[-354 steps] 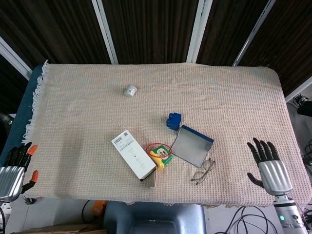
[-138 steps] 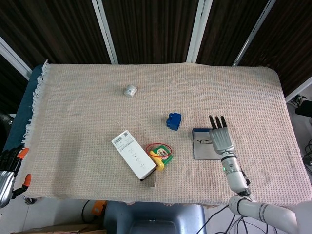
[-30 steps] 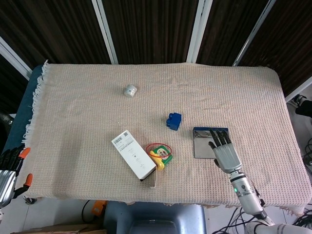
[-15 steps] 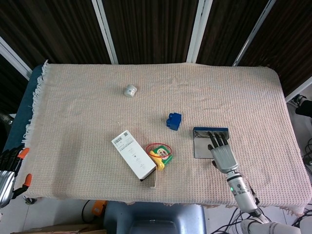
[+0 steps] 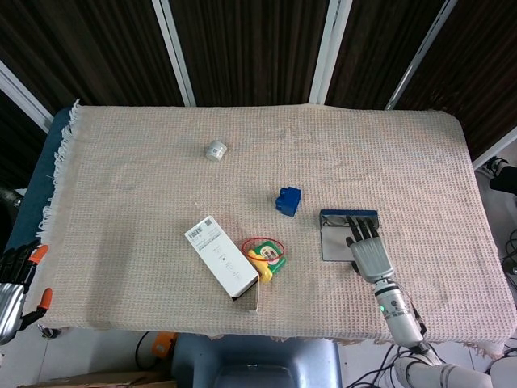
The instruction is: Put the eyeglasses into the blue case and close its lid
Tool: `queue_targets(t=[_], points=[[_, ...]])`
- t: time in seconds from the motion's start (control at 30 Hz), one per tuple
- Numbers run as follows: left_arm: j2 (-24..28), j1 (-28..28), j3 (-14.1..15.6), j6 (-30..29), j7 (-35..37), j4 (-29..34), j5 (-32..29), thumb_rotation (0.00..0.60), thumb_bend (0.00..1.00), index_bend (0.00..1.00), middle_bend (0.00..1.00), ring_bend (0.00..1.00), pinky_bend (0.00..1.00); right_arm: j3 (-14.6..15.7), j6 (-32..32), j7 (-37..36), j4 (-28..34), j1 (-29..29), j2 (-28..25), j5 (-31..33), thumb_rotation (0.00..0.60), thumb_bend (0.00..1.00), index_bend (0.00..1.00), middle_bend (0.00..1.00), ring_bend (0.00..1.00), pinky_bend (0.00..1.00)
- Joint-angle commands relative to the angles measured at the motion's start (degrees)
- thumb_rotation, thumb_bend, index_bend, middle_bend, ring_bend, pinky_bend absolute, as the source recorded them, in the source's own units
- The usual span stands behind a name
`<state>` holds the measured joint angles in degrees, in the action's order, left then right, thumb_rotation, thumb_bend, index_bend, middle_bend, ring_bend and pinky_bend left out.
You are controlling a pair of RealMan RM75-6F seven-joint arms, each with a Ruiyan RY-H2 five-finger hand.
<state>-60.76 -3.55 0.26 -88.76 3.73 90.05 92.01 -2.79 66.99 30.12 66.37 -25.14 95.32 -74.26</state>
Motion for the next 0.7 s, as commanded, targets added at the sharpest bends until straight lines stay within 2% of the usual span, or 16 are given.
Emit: queue_targets(t=[0.03, 0.33, 0.7], points=[[0.01, -0.02, -0.02, 0.04, 0.01, -0.01, -0.05, 0.600, 0.45, 0.00, 0.00, 0.00, 0.05, -0.31, -0.12, -0.17, -0.18, -0.04, 0.11, 0.01, 0.600, 0.34, 0.56, 0.06, 0.00, 0.00], [0.01, 0.10, -0.01, -0.14, -0.03, 0.10, -0.05, 0.600, 0.45, 0.00, 0.00, 0.00, 0.05, -1.96, 0.17, -0.24, -0.42, -0.48, 0.23, -0.12, 0.600, 0.37, 0.58, 0.06, 0.00, 0.00], [-0.04, 0.10, -0.06, -0.10, -0.18, 0.15, -0.13, 0.600, 0.45, 0.00, 0.00, 0.00, 0.05, -6.31, -2.10, 0.57, -1.74, -2.93, 0.64, 3.23, 0.600, 0.41, 0.61, 0.07, 0.00, 0.00]])
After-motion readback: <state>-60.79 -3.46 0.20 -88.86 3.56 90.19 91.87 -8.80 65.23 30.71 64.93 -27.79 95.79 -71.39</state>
